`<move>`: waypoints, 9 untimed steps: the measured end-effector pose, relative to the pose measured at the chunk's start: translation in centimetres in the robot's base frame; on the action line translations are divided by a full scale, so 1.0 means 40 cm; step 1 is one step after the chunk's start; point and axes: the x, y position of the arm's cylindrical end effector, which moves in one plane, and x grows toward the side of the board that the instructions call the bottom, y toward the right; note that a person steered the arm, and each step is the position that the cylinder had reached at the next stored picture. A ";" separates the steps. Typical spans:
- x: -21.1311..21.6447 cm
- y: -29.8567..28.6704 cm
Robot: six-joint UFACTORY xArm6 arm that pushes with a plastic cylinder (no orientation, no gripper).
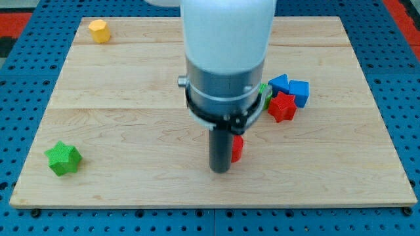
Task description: Place green star to the left of the red circle
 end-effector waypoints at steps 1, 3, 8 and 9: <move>-0.116 0.076; -0.228 0.064; 0.129 -0.755; 0.084 -0.640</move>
